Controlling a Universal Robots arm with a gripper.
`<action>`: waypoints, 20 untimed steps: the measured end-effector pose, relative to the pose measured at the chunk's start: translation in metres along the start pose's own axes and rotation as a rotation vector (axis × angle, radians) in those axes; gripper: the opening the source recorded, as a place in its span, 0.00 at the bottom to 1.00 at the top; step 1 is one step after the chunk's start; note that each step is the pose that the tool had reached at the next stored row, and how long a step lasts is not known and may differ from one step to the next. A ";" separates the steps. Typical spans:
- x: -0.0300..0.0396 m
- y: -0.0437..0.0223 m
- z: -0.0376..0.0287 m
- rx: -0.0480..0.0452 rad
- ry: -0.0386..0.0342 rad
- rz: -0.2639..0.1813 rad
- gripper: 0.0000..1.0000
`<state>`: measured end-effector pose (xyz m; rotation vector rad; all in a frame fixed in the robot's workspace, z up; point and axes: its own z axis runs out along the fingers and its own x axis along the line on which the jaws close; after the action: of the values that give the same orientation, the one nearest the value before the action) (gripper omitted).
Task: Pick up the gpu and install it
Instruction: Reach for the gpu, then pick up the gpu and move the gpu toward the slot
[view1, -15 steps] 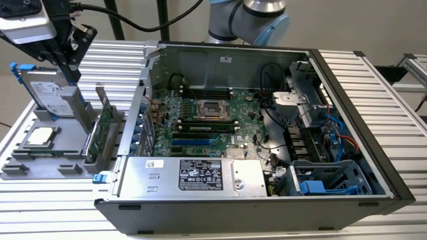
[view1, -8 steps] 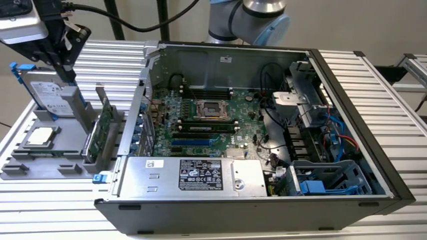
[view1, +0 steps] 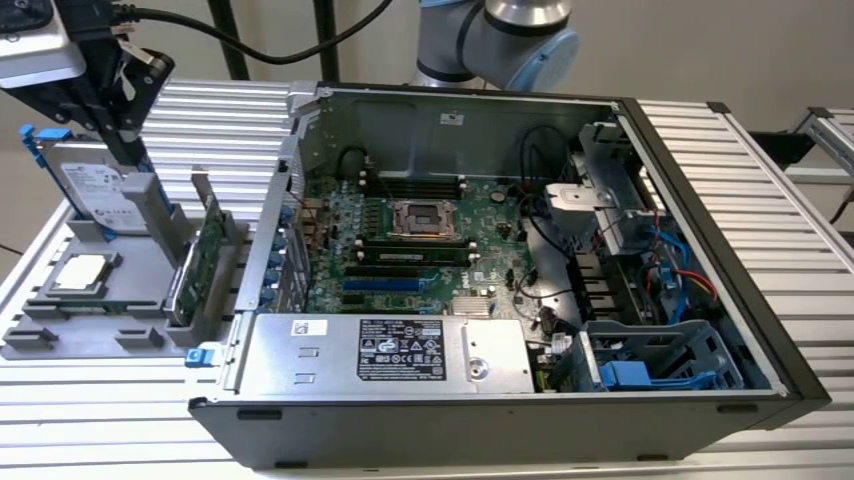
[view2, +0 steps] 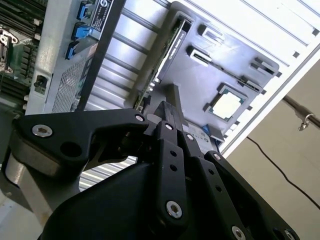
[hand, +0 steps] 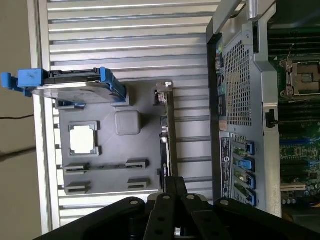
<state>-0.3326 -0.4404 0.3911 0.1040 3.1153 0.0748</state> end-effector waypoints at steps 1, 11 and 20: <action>0.0001 0.0000 0.0000 0.0000 0.0000 0.000 0.00; 0.0002 0.0000 0.0000 0.0000 0.0000 0.000 0.00; 0.0003 0.0000 0.0000 0.0000 0.0000 0.000 1.00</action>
<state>-0.3329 -0.4404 0.3911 0.1040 3.1153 0.0748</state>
